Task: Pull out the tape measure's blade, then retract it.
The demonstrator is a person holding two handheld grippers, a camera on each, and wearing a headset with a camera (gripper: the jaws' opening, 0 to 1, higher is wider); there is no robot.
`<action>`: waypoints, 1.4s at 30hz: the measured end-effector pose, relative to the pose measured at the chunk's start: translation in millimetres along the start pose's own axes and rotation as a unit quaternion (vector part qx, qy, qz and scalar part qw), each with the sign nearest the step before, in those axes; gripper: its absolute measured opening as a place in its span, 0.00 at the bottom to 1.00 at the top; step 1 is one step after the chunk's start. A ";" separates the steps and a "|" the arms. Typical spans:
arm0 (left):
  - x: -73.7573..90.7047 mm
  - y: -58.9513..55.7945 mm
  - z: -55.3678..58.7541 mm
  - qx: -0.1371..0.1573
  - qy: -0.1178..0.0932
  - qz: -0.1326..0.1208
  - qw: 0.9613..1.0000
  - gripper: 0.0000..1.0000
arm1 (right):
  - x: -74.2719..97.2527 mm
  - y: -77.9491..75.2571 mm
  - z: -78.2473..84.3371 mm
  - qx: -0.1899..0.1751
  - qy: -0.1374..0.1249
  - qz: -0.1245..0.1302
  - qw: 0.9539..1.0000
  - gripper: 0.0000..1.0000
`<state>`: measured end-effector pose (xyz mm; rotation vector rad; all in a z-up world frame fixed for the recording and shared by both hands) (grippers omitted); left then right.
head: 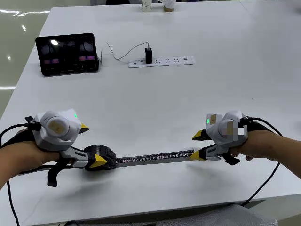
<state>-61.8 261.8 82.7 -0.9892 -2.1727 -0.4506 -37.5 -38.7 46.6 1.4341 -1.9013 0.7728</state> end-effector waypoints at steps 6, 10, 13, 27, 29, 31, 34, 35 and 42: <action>17.2 5.6 -2.6 0.087 -0.083 -0.030 0.992 0.85 | 22.5 -3.0 5.2 -0.049 -0.029 0.043 0.997 0.43; 28.1 12.0 2.6 0.112 -0.103 -0.062 0.986 0.88 | 34.6 -1.6 11.4 -0.071 -0.039 0.056 0.995 0.46; 33.0 17.2 7.7 0.132 -0.113 -0.081 0.981 0.94 | 41.8 0.9 15.4 -0.080 -0.044 0.064 0.994 0.48; 57.3 7.0 46.8 0.107 -0.076 -0.119 0.984 0.99 | 87.0 2.5 58.3 -0.157 -0.080 0.128 0.976 0.73; 59.4 5.2 50.9 0.104 -0.076 -0.118 0.985 0.99 | 90.7 7.6 59.8 -0.156 -0.077 0.132 0.976 0.75; 61.3 1.3 56.6 0.116 -0.079 -0.109 0.984 0.99 | 93.9 8.7 65.1 -0.159 -0.078 0.134 0.975 0.76; 64.8 -1.1 62.1 0.132 -0.096 -0.105 0.981 0.99 | 97.2 12.6 71.7 -0.163 -0.073 0.143 0.973 0.82; 65.7 -1.4 65.3 0.132 -0.097 -0.105 0.981 0.99 | 98.8 13.4 73.8 -0.166 -0.072 0.146 0.972 0.85; 68.5 -2.0 75.6 0.137 -0.093 -0.100 0.981 0.99 | 111.7 17.0 85.4 -0.183 -0.079 0.161 0.967 0.99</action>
Point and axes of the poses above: the centre of the closed fingertips' face, and the gripper's own axes: x roughly backward along the fingers, y roughly to its left, z roughly out of its underside, the point moved 3 cm from there along x, roughly backward along the fingers, and after that the axes turned 2 degrees about -y, right-handed, at the moved point
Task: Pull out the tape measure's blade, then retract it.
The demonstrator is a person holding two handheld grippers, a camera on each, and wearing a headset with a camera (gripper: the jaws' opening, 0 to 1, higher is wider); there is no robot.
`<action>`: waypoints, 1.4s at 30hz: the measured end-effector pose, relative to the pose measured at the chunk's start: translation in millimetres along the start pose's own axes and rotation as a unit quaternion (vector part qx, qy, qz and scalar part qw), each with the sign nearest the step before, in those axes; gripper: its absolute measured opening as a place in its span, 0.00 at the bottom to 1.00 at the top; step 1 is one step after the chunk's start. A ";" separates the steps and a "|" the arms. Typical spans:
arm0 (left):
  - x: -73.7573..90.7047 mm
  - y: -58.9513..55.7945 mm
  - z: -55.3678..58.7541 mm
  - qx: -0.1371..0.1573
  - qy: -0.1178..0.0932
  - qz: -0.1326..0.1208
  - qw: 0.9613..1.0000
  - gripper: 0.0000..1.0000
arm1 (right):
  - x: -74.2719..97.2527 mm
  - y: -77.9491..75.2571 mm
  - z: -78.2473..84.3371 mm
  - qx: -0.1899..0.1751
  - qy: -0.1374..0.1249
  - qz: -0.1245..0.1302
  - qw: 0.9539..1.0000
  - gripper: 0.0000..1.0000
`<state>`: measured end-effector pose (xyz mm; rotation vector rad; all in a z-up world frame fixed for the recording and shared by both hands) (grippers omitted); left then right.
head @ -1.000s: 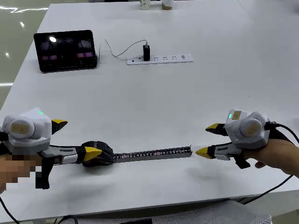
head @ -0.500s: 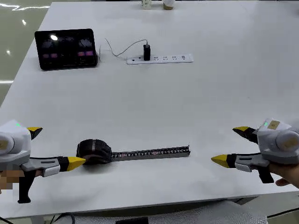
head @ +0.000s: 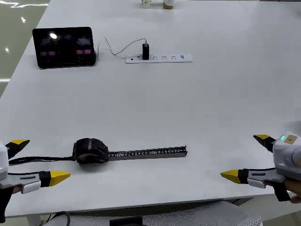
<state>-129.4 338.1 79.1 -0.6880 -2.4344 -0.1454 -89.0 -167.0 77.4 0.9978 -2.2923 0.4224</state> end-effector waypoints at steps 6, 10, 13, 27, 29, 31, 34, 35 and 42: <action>3.0 -2.0 2.3 -0.005 0.005 0.002 1.000 0.99 | 8.8 -4.9 7.7 -0.009 0.007 -0.006 1.000 0.99; 4.2 -1.7 2.7 -0.003 0.006 0.000 1.000 0.99 | 9.6 -4.3 8.5 0.000 0.006 -0.016 1.000 0.99; 4.6 -0.4 -0.1 -0.004 -0.001 -0.001 1.000 0.99 | 10.1 -6.3 13.3 0.013 0.021 -0.018 1.000 0.99; 2.7 2.7 -3.8 -0.007 0.016 0.002 1.000 0.99 | 13.0 -5.3 16.8 0.001 0.036 -0.026 0.999 0.99; 1.9 1.6 -4.2 -0.007 0.020 0.004 1.000 0.99 | 12.8 -4.6 16.9 0.005 0.039 -0.027 0.999 0.99; 1.1 -0.3 -5.2 -0.005 0.022 0.007 1.000 0.99 | 12.2 -5.1 17.8 0.020 0.049 -0.025 0.998 0.99; -1.4 -5.0 -9.6 0.019 0.016 0.013 1.000 0.99 | 9.2 -5.2 19.3 0.029 0.064 -0.030 0.997 0.99; -2.1 -6.7 -10.7 0.034 0.016 0.009 0.999 0.99 | 7.7 -5.2 18.3 0.034 0.066 -0.031 0.997 0.99; -12.2 -20.9 -19.5 0.027 0.012 0.014 0.999 0.99 | -0.9 -1.1 7.7 0.050 0.075 -0.053 0.995 0.99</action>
Point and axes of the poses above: the centre of the closed fingertips' face, and the gripper's own axes: x roughly backward along the fingers, y roughly to its left, z roughly out of its underside, the point moved 3 cm from there along x, roughly backward along the fingers, and after that the axes turned 2 degrees about -y, right-handed, at the moved point
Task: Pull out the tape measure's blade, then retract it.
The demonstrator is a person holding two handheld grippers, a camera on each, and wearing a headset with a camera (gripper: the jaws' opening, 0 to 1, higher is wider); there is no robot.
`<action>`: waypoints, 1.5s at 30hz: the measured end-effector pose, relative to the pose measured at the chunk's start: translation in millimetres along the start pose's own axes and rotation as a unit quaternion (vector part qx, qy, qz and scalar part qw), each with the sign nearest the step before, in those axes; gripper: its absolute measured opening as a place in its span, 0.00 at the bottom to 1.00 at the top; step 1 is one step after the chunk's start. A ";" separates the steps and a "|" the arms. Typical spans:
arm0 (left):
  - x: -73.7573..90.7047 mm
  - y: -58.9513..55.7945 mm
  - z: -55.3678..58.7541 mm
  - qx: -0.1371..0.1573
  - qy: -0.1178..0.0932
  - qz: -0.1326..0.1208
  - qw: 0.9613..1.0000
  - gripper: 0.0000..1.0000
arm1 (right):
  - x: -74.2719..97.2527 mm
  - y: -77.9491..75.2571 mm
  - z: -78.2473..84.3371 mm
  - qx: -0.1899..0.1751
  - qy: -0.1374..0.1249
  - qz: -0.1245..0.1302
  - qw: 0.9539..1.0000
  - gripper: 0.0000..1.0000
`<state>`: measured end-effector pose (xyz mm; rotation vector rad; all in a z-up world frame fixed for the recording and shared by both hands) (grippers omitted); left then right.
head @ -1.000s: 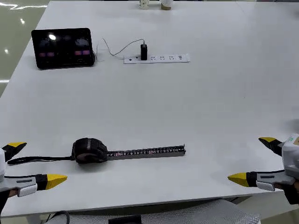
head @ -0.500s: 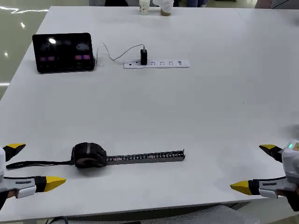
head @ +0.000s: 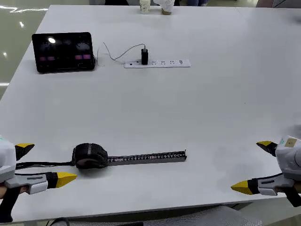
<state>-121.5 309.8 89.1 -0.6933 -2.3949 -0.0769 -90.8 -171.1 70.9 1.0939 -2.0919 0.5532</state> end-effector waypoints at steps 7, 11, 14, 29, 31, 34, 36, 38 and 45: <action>-12.5 -17.6 -2.5 -0.022 0.010 0.004 1.000 0.99 | -11.4 4.8 -10.9 0.025 0.015 -0.030 0.999 0.99; -20.0 -26.9 -0.5 -0.027 0.015 0.006 1.000 0.99 | -17.8 5.3 -16.6 0.038 0.020 -0.040 0.998 0.99; -25.4 -31.1 3.7 -0.020 0.029 0.004 0.999 0.99 | -21.2 6.3 -20.3 0.046 0.023 -0.048 0.997 0.99; -44.9 -39.5 -12.3 0.030 -0.004 -0.026 0.999 0.99 | -43.7 14.1 -50.3 0.103 0.026 -0.077 0.991 0.99; -47.2 -39.1 -13.1 0.037 -0.005 -0.036 0.999 0.99 | -47.0 14.6 -53.7 0.110 0.028 -0.081 0.990 0.99; -50.2 -40.7 -14.0 0.036 -0.008 -0.049 0.998 0.99 | -52.1 14.7 -57.8 0.119 0.033 -0.087 0.989 0.99; -52.8 -44.0 -14.6 0.035 -0.010 -0.053 0.998 0.99 | -55.9 14.8 -60.2 0.123 0.037 -0.092 0.988 0.99; -54.3 -46.5 -15.3 0.034 -0.010 -0.062 0.997 0.99 | -59.6 14.8 -62.6 0.130 0.039 -0.094 0.986 0.99; -60.3 -45.8 -17.9 0.060 -0.020 -0.091 0.994 0.99 | -70.6 15.5 -69.7 0.151 0.048 -0.105 0.982 0.99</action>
Point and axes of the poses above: the centre of the closed fingertips' face, and the gripper's own axes: x roughly backward along the fingers, y roughly to its left, z roughly out of its underside, the point moved 3 cm from there along x, roughly backward along the fingers, and after that the axes turned 2 degrees about -y, right-handed, at the moved point
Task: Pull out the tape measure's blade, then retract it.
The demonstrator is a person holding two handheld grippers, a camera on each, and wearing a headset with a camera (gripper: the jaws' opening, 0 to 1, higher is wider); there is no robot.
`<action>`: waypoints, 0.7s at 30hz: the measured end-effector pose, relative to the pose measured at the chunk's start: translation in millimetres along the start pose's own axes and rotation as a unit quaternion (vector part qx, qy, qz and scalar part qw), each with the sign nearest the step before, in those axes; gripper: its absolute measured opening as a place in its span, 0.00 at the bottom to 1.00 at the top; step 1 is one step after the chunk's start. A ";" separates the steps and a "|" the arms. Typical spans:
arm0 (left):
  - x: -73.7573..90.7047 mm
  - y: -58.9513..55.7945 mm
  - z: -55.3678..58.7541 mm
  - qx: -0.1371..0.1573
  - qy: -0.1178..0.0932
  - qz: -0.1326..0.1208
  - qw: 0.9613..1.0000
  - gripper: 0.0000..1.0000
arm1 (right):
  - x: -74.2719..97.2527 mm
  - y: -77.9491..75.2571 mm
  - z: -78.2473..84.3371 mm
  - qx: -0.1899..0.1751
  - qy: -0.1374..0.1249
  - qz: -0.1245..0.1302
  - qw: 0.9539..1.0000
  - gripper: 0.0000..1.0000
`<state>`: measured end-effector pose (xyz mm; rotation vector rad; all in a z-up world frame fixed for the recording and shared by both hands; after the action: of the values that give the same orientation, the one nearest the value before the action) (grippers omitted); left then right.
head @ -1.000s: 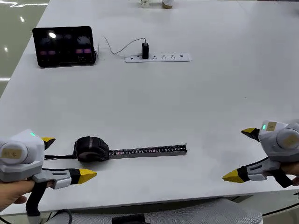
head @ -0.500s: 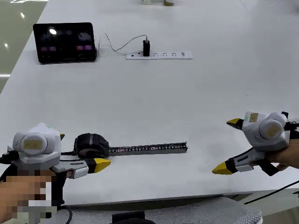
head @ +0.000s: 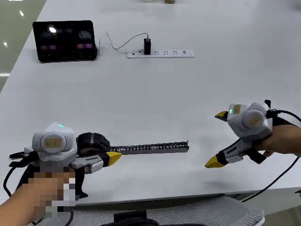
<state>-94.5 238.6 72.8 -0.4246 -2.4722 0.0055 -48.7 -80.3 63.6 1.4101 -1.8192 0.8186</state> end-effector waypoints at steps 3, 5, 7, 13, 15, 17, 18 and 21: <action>-2.4 -1.5 -3.0 0.002 -0.009 -0.016 1.000 0.99 | -6.5 -2.5 -1.9 0.007 0.004 -0.006 1.000 0.99; -4.8 -5.7 -3.0 0.008 -0.012 -0.013 1.000 0.99 | -10.2 -3.7 -2.2 0.011 0.006 -0.009 1.000 0.99; -7.8 -10.7 -1.4 0.022 -0.011 -0.011 1.000 0.99 | -13.6 -6.6 -2.3 0.013 0.008 -0.011 1.000 0.99; -13.3 -9.9 -3.7 0.043 -0.027 -0.039 0.998 0.99 | -22.7 -8.5 -5.4 0.018 0.013 -0.021 1.000 0.98; -14.1 -9.4 -4.6 0.046 -0.030 -0.048 0.997 0.99 | -25.5 -7.6 -6.4 0.022 0.017 -0.026 0.999 0.96; -15.5 -8.2 -5.4 0.048 -0.039 -0.061 0.996 0.99 | -29.5 -6.9 -8.0 0.028 0.019 -0.032 0.999 0.96; -16.8 -10.7 -5.7 0.052 -0.047 -0.056 0.996 0.99 | -31.2 -6.7 -9.5 0.032 0.019 -0.035 0.999 0.95; -18.9 -9.6 -5.7 0.051 -0.065 -0.062 0.995 0.99 | -36.0 -5.1 -13.5 0.035 0.019 -0.046 0.998 0.92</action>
<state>-79.8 223.2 67.4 -0.2323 -2.6090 0.1118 -35.5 -50.8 42.0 1.5015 -1.6984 0.8629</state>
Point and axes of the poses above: the centre of the closed fingertips' face, and the gripper's own axes: x roughly backward along the fingers, y roughly to its left, z roughly out of its underside, the point moved 3 cm from there along x, roughly backward along the fingers, and after that the axes turned 2 degrees about -y, right-handed, at the moved point
